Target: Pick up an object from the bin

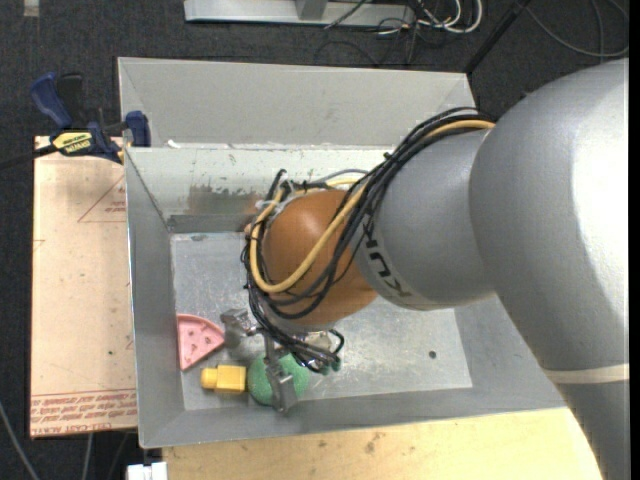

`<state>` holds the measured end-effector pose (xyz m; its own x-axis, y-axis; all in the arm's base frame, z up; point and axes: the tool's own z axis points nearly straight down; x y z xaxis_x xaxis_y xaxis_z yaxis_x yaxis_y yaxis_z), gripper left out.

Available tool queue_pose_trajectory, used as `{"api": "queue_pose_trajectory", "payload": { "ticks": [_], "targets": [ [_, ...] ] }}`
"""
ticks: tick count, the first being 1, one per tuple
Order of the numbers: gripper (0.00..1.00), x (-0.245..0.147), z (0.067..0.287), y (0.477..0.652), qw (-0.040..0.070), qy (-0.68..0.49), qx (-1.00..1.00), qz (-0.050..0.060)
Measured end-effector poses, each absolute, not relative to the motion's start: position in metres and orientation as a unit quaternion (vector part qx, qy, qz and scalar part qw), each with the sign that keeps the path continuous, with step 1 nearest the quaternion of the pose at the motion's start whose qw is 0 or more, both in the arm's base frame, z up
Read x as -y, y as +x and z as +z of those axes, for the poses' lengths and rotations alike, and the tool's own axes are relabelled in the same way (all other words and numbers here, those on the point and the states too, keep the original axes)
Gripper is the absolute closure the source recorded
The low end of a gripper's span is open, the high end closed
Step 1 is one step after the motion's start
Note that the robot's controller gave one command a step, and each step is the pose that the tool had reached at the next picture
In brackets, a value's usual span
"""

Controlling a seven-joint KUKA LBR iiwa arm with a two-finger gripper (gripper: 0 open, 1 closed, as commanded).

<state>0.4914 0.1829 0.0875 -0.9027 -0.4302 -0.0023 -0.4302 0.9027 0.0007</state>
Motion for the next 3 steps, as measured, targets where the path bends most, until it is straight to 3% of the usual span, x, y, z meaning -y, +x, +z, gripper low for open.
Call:
{"api": "queue_pose_trajectory", "payload": {
  "ticks": [1,2,3],
  "targets": [
    [1.00,-0.176,0.071,0.485,0.001,-0.242,-0.970,0.002],
    [1.00,-0.176,0.071,0.485,0.001,-0.242,-0.970,0.002],
    [1.00,-0.158,0.113,0.493,-0.002,-0.248,-0.969,0.001]
  ]
}}
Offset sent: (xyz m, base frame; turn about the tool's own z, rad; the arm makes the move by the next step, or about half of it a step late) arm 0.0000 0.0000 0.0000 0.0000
